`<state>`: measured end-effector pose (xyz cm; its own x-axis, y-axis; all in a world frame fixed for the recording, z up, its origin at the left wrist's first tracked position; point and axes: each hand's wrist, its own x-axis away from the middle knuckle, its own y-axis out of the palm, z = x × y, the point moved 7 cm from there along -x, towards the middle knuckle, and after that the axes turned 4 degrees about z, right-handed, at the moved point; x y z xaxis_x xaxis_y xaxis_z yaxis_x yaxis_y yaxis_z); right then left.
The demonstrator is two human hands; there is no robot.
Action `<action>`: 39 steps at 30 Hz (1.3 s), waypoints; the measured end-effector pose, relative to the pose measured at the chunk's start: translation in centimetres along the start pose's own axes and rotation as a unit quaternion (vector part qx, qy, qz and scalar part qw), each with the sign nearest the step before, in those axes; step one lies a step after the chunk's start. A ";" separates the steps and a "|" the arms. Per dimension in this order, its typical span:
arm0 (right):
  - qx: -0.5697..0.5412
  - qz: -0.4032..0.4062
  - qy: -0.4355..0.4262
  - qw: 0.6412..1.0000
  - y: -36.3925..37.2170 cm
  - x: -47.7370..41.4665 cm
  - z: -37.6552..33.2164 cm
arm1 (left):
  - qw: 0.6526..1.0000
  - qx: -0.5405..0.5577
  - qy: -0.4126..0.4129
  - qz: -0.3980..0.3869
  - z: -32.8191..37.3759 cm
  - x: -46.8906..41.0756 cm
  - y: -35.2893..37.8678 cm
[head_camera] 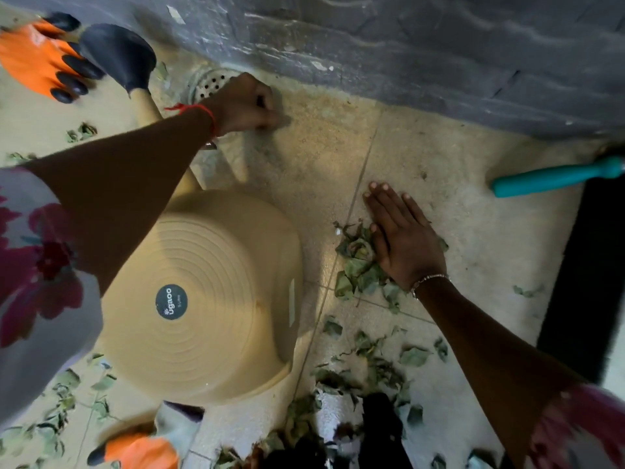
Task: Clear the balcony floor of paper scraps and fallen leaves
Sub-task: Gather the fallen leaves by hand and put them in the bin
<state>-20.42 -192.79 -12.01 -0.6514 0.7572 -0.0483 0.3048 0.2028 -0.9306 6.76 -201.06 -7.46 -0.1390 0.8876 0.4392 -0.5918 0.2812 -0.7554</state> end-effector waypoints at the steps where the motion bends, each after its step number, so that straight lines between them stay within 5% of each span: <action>1: 0.004 -0.001 -0.002 1.000 0.0 0.0 0.2 | 0.998 0.030 0.008 -0.052 0.7 0.4 0.8; 4: 0.011 0.006 -0.004 1.000 -0.1 0.0 0.2 | 0.986 0.056 0.014 -0.155 1.0 1.5 2.1; 10: 0.017 0.005 0.000 1.000 -0.1 0.0 0.1 | 0.997 -0.002 -0.047 0.067 -2.6 -0.1 -1.8; 17: 0.015 0.004 -0.003 1.000 -0.2 0.0 0.0 | 0.996 0.065 -0.058 0.028 -2.2 -0.3 0.2; 30: 0.017 0.010 -0.004 1.000 -0.2 -0.1 0.0 | 0.990 -0.093 -0.059 0.088 -2.0 -1.6 0.1; 39: 0.029 0.011 -0.010 0.999 -0.1 -0.1 0.0 | 0.989 -0.080 -0.061 0.106 -2.6 -2.7 -0.5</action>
<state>-20.35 -192.87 -11.95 -0.6592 0.7482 -0.0758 0.2788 0.1496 -0.9486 9.55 -202.63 -9.53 -0.3467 0.8848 0.3113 -0.4069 0.1572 -0.8999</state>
